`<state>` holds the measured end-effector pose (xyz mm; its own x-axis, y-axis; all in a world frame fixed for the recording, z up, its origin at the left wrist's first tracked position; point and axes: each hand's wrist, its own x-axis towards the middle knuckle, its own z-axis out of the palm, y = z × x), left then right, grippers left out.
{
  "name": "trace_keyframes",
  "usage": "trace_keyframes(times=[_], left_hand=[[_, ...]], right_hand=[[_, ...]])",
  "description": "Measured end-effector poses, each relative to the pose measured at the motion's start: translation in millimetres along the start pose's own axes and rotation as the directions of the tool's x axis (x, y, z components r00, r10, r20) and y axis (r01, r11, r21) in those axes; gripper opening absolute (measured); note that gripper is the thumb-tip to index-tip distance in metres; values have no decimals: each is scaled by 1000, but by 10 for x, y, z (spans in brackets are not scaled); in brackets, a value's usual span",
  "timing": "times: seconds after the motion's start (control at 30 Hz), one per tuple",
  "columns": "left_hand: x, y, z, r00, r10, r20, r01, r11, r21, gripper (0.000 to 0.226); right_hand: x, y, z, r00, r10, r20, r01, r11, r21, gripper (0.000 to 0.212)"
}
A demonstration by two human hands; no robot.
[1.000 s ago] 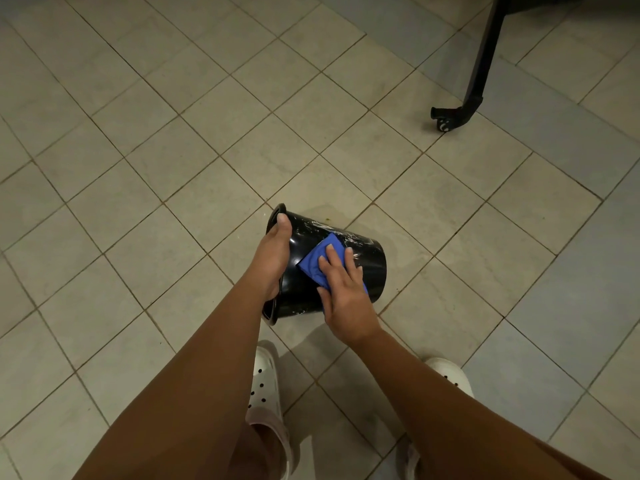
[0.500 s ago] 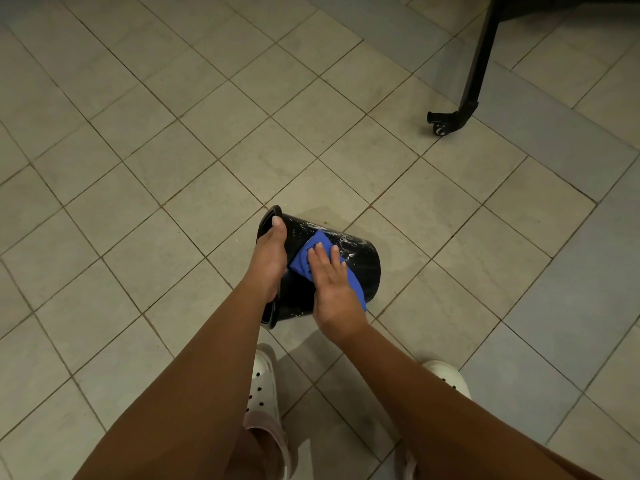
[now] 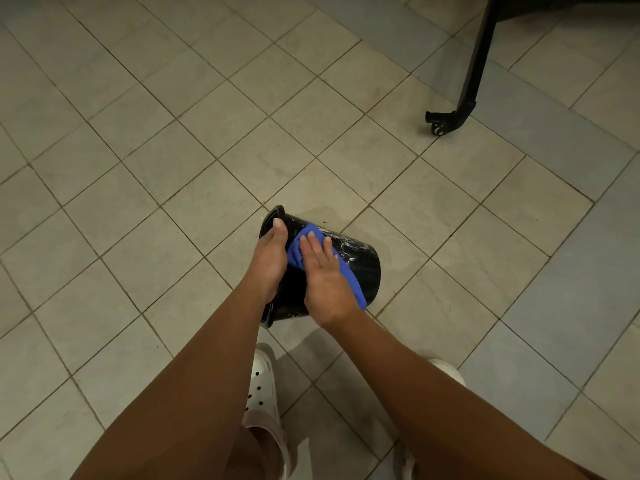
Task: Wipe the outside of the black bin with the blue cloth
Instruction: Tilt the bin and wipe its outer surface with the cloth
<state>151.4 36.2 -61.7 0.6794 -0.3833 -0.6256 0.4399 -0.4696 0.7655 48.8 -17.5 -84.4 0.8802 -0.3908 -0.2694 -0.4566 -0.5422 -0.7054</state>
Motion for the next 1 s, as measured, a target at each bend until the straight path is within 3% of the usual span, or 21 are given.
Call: trace_keyframes(times=[0.3, 0.53, 0.77, 1.0], left_hand=[[5, -48, -4, 1000, 20, 20, -21, 999, 33, 51], [-17, -56, 49, 999, 43, 13, -44, 999, 32, 41], [17, -95, -16, 998, 46, -37, -44, 998, 51, 55], [2, -81, -1, 994, 93, -57, -87, 991, 102, 51]], right_hand=[[56, -4, -71, 993, -89, 84, 93, 995, -47, 86], [32, 13, -40, 993, 109, -43, -110, 994, -27, 81], [-28, -11, -1, 994, -91, 61, 93, 995, -39, 84], [-24, 96, -17, 998, 67, 7, -67, 998, 0, 85]])
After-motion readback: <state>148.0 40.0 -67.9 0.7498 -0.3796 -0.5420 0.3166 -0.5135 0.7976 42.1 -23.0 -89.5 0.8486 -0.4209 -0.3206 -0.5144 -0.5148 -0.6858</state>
